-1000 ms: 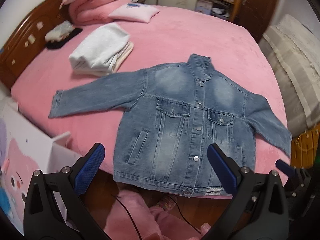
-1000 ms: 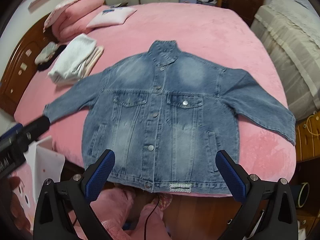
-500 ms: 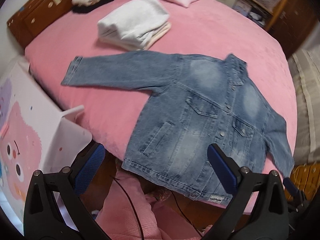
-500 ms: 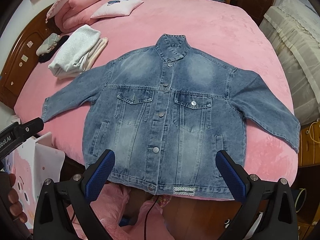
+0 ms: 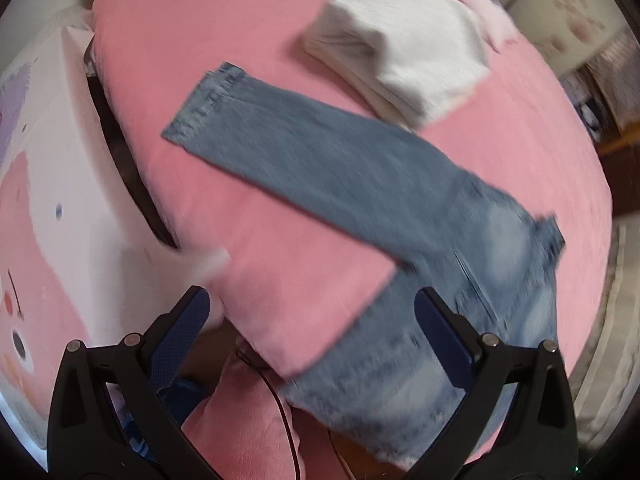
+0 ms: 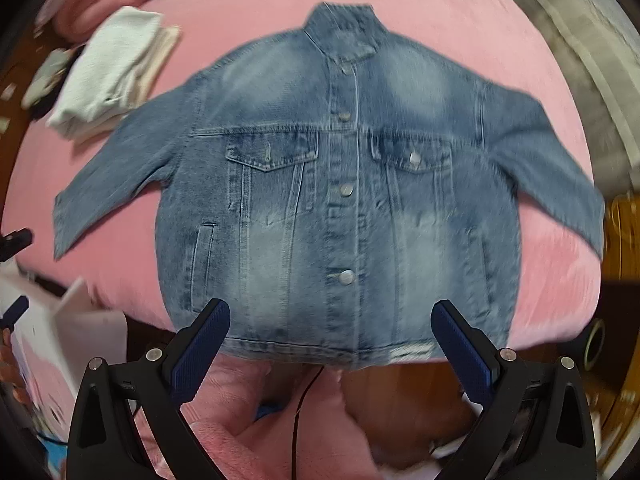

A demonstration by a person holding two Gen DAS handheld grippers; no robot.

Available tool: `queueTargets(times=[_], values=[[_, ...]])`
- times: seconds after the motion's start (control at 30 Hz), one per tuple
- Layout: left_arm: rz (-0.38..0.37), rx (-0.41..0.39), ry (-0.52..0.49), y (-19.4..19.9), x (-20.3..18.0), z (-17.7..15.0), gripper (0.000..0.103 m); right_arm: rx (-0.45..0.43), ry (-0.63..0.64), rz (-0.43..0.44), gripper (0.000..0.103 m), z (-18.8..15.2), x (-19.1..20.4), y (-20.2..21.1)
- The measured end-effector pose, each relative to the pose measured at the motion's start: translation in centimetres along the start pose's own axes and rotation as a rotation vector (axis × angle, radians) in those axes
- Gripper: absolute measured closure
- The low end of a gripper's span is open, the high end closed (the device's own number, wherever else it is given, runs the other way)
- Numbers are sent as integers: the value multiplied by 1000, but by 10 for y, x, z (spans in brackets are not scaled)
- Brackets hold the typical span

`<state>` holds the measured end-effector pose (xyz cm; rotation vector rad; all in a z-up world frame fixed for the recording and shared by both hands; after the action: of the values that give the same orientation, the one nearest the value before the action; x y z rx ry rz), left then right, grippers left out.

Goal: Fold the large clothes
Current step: 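Reach the left tool to the sleeve cuff nearest it and grasp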

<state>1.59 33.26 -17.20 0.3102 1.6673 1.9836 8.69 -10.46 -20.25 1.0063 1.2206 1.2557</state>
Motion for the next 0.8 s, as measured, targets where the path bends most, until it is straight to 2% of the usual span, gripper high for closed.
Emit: queueTargets(times=[0.07, 0.2, 0.3, 0.4, 0.5, 0.57, 0.6, 0.67, 0.8], values=[[16, 27, 43, -19, 15, 26, 2, 21, -4, -29, 1, 4, 18, -10], [80, 93, 101, -69, 51, 75, 2, 40, 29, -73, 1, 16, 82, -31], [149, 104, 151, -106, 79, 99, 2, 61, 61, -51, 1, 26, 130, -48], [178, 135, 255, -147, 110, 112, 3, 86, 118, -5, 1, 30, 185, -67], [202, 150, 370, -181, 135, 114, 18, 94, 187, 5, 1, 21, 231, -85], [223, 160, 428, -203, 151, 114, 34, 109, 211, 30, 1, 10, 251, -95], [209, 167, 455, -213, 157, 114, 35, 115, 216, 49, 1, 5, 262, -101], [171, 143, 496, -225, 165, 118, 35, 117, 219, 70, 1, -9, 268, -110], [134, 3, 555, -236, 183, 131, 35, 110, 230, 74, 1, -29, 270, -123]])
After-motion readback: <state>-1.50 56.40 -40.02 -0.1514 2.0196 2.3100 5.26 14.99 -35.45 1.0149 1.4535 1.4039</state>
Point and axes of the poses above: each gripper's, at about its wrist camera, not at the fingertips, and y roughly against the way its jaws point, x to its left, z to its top, the point moved 5 cm from there along -y, roughly the way its jaws point, and after that the axes turned 3 degrees about -x, right-handed, at the moved point
